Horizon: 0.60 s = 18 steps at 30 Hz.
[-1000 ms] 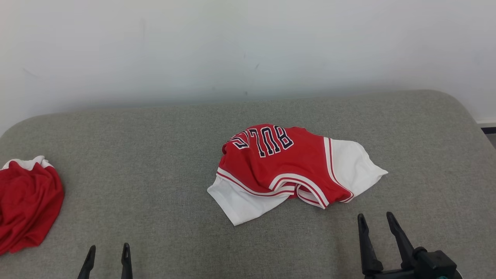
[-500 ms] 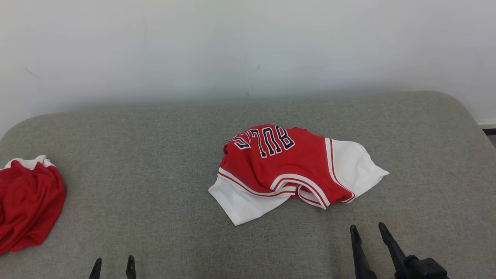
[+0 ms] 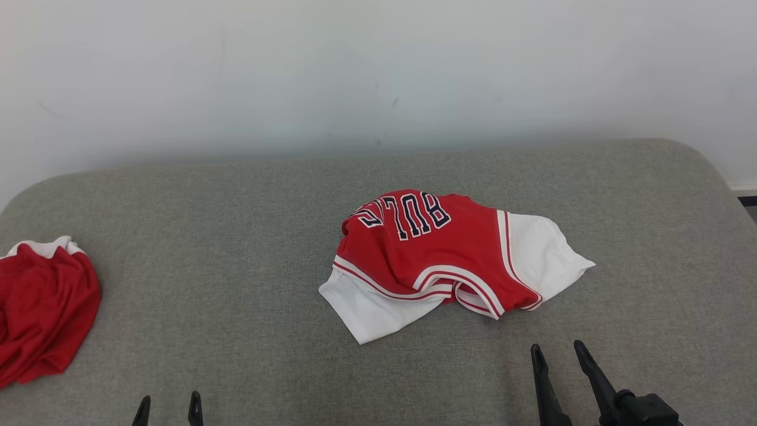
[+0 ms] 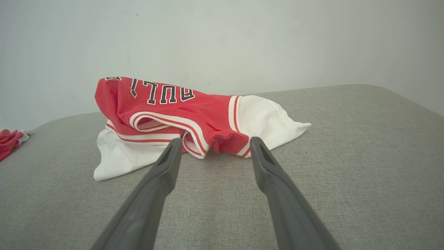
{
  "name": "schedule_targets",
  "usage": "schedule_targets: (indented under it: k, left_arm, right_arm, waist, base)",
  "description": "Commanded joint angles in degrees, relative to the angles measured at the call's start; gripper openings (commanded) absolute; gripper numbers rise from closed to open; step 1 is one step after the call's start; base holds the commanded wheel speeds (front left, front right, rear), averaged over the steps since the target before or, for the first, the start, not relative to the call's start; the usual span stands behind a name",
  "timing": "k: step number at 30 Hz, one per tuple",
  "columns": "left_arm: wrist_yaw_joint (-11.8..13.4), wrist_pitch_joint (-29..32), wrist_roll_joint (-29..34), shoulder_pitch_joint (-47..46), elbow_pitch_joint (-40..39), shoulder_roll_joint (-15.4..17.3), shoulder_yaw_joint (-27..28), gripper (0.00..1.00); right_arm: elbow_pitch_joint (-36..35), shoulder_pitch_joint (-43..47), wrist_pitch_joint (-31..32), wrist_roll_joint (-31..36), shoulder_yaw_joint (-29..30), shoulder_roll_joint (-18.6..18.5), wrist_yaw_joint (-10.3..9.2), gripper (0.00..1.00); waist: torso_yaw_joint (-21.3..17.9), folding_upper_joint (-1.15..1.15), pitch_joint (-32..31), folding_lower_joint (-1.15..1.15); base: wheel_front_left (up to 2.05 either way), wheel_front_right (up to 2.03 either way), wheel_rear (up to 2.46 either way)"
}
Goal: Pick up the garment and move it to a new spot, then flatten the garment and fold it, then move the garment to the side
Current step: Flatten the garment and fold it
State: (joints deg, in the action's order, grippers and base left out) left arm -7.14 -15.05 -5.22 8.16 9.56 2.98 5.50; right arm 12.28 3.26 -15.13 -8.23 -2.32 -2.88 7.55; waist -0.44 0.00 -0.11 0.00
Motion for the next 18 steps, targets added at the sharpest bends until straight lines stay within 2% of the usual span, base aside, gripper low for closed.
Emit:
schedule_targets:
  k: [1,18]
  left_arm:
    - [-0.3,-0.2,0.1,-0.1,0.0,-0.1,0.1,1.00]
    - [-0.3,-0.2,-0.2,-0.3,0.0,-0.1,0.4,1.00]
  right_arm:
    - [0.1,-0.2,0.0,-0.1,0.0,0.0,-0.12,1.00]
    - [-0.1,0.2,0.0,-0.3,0.0,0.0,-0.12,1.00]
  waist:
    - [0.0,0.00,0.0,0.00]
    - [0.4,0.00,0.3,0.00]
  base:
    - [0.00,0.00,0.00]
    - [0.00,0.00,0.00]
